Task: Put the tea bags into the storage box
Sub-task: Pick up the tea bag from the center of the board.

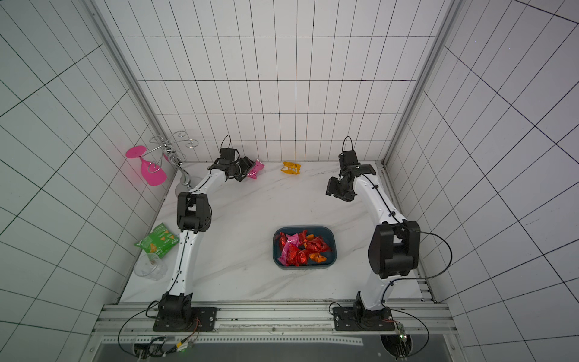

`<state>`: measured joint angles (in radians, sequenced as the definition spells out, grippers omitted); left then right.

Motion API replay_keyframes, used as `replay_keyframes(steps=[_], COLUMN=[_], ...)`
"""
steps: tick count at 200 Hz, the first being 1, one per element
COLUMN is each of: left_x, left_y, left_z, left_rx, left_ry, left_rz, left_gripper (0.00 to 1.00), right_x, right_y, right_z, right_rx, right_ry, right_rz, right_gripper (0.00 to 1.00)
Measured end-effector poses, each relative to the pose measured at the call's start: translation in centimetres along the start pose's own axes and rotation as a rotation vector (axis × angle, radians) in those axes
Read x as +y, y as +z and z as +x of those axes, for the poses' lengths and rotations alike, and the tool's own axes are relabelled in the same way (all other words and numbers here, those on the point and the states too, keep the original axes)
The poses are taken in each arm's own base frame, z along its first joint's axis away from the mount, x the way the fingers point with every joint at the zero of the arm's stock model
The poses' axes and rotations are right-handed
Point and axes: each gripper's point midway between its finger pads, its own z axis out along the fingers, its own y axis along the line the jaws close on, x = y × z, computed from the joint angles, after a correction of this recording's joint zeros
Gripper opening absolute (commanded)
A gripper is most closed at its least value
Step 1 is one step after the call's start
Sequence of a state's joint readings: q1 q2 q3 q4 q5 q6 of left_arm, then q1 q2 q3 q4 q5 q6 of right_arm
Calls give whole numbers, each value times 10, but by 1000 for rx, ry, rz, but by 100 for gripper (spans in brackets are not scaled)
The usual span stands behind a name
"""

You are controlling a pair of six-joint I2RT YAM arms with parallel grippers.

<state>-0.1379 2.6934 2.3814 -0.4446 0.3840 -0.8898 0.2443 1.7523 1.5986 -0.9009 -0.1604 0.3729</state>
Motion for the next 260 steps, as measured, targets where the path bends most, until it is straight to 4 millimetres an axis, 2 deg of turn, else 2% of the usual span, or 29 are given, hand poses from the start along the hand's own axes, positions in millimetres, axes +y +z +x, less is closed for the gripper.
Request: replay_keyframes(steps=[18,42,80,91,137,162,178,196,223,242,260], left_x=[-7,-10,-8,-7,-7,-8,-11,-23,-63,-97,-119], left_y=[5,10,14,14,15,5,-10,-40,-106,-154,-191], left_z=[6,14,21,21,23,34,45,59,87,124,178], left_rx=[25,54,81,82,95,136,174,211,234,252,296], left_ry=[-12,-27,-52,-53,-48,-54,-53,-24,91,213,332], left_rz=[48,81,100,104,133,136,129,126,154,190,218], left_gripper=[74,59,17,9,6,7,7,7,7,7,7], right_x=[1,1,1,1,1,1,2,3,2,0,-3], right_y=[0,2,9,9,9,9,8,5,-2,-7,-10], right_z=[-1,-3,-1,-1,-1,-1,0,0,13,28,41], right_rx=[4,10,29,30,31,31,32,25,31,43,51], right_ry=[-2,-2,0,1,0,1,1,0,3,8,12], right_rz=[1,0,2,2,0,-1,-5,-12,-30,-39,-46], right_gripper=[58,58,58,58,58,58,58,58,58,58,58])
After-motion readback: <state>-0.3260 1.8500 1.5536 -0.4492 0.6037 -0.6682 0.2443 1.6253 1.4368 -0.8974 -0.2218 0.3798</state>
